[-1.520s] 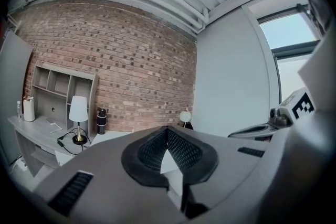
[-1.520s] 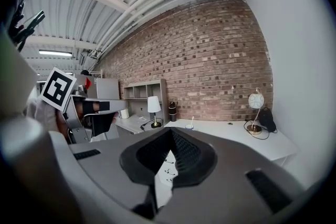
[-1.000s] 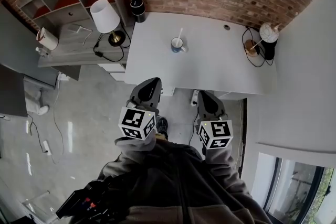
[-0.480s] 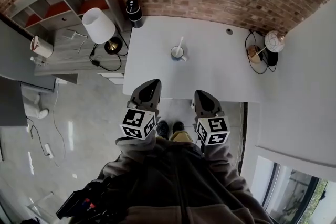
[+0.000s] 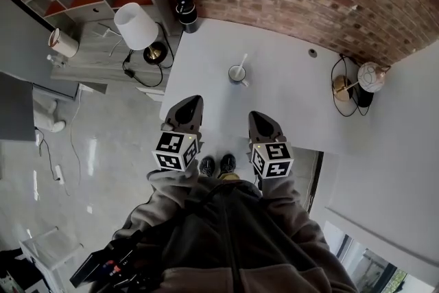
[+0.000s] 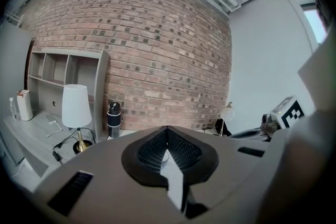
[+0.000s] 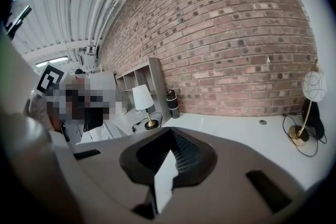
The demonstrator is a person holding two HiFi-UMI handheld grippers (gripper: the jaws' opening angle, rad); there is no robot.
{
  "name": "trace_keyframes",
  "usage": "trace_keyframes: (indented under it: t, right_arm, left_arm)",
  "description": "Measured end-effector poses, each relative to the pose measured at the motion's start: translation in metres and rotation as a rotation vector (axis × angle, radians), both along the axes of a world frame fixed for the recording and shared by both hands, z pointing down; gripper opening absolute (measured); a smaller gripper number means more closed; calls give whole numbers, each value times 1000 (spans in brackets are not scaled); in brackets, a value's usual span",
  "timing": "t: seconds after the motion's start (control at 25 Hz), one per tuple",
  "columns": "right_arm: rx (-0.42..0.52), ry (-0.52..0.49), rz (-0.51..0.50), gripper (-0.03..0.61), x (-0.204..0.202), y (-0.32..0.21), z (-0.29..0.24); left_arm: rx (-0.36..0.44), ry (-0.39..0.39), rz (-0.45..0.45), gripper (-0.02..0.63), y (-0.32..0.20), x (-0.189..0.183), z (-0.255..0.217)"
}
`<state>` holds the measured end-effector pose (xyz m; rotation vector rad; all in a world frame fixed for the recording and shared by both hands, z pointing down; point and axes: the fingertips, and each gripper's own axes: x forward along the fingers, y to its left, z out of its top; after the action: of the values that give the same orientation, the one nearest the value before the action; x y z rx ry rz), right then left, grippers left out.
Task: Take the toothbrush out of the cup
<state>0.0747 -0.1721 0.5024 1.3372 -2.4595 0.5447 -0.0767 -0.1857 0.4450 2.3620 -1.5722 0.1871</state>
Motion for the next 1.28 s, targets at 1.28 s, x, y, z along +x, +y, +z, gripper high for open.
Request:
trace_keyframes:
  t: [1.28]
  right_arm:
    - [-271,98,-3,2,-14,-147,173]
  left_arm:
    - [-411,64,-74,-11,-51,-34,177]
